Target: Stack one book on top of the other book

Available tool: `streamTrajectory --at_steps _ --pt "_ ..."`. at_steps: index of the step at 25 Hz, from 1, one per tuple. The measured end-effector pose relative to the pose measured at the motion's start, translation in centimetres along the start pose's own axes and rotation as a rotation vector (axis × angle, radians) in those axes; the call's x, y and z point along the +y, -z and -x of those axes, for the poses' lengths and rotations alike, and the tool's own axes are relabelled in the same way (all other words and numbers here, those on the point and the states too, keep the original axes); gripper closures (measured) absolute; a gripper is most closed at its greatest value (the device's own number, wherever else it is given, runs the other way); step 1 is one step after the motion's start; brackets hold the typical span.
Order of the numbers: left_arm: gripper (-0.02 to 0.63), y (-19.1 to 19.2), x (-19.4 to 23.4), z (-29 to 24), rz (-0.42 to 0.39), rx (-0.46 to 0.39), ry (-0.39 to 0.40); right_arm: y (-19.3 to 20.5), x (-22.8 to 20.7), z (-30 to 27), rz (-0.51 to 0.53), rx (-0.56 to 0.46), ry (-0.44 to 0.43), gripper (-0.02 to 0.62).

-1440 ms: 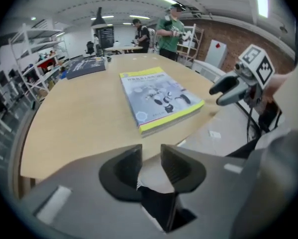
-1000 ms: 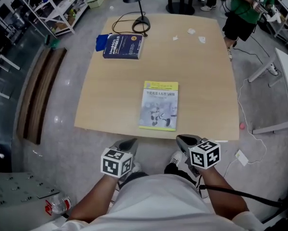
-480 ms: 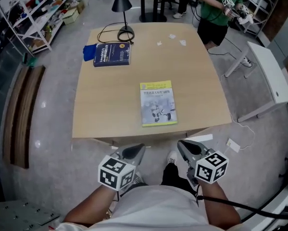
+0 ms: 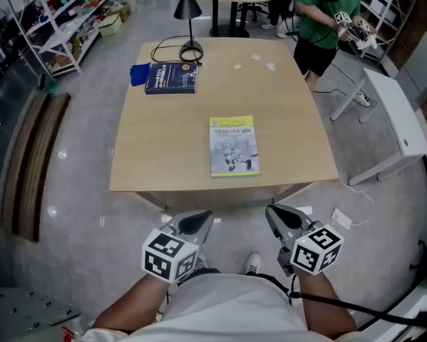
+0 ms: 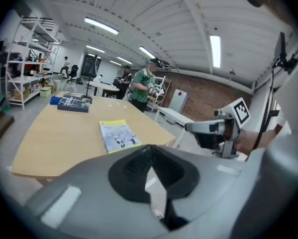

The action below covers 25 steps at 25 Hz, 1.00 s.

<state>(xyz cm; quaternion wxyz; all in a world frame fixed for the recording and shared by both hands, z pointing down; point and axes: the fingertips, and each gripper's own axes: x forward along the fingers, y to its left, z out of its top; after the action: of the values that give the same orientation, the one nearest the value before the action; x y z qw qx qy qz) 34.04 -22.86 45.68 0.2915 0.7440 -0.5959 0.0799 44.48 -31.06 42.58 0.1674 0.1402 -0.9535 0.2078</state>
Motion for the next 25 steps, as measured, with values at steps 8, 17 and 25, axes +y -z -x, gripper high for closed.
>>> streamTrajectory --at_steps 8,17,25 --pt "0.601 0.5 -2.5 -0.1 0.003 -0.032 -0.072 1.3 -0.2 2.2 0.04 0.013 -0.063 0.594" --pt "0.601 0.7 -4.6 -0.8 -0.002 -0.025 -0.107 2.8 -1.2 4.2 0.029 0.03 -0.088 0.594" --pt "0.601 0.4 -5.9 -1.4 -0.046 -0.005 -0.087 3.3 -2.0 5.0 0.021 0.021 -0.075 0.594"
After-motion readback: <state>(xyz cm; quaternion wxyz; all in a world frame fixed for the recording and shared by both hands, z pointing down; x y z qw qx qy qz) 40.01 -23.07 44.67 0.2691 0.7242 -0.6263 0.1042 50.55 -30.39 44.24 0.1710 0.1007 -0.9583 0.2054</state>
